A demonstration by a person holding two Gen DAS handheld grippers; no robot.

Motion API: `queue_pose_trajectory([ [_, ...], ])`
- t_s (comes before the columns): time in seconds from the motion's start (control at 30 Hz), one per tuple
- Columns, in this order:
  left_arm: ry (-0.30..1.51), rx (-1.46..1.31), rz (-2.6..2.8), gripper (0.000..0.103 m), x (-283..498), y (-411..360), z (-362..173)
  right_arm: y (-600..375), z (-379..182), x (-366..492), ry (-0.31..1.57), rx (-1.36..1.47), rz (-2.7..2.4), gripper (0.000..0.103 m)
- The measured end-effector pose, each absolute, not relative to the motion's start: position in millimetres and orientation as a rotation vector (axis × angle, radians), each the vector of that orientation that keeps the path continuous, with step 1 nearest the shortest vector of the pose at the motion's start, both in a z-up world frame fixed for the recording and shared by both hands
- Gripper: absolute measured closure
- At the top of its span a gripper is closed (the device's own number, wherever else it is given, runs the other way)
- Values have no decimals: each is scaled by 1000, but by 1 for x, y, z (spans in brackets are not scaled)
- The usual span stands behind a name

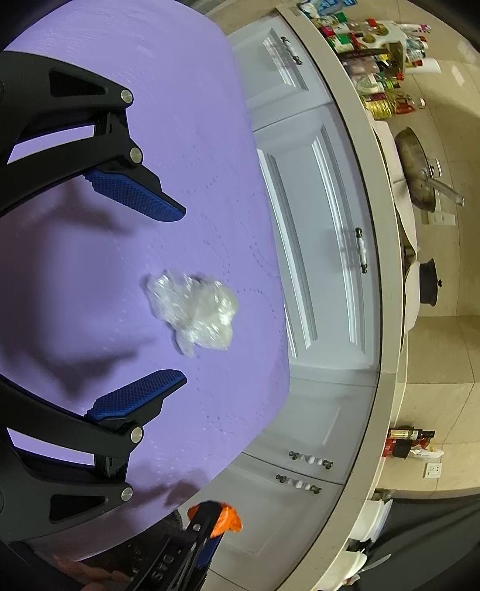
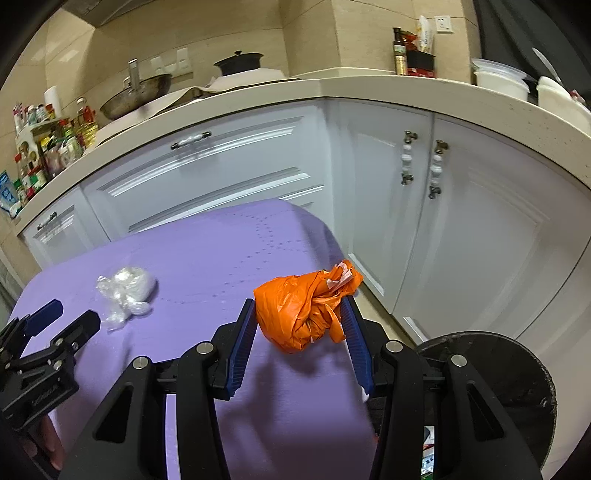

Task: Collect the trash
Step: 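Grasp the orange bag with the right tool while the left tool grasps the clear bag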

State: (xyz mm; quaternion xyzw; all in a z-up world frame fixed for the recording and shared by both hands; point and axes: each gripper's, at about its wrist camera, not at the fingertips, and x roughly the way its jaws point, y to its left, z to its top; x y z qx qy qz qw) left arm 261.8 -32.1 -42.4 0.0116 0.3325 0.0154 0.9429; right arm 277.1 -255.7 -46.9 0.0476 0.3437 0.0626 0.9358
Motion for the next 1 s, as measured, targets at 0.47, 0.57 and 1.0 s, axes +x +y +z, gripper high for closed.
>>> queue_pose_trajectory([
  [0.47, 769, 27, 33, 23, 304, -42, -60, -272, -50, 278, 704, 112, 128, 56],
  [0.57, 787, 26, 28, 31, 307, -43, -63, -273, -50, 277, 703, 113, 125, 56],
  [1.0, 804, 59, -7, 73, 308, -51, -68, -276, -50, 277, 705, 121, 118, 56],
])
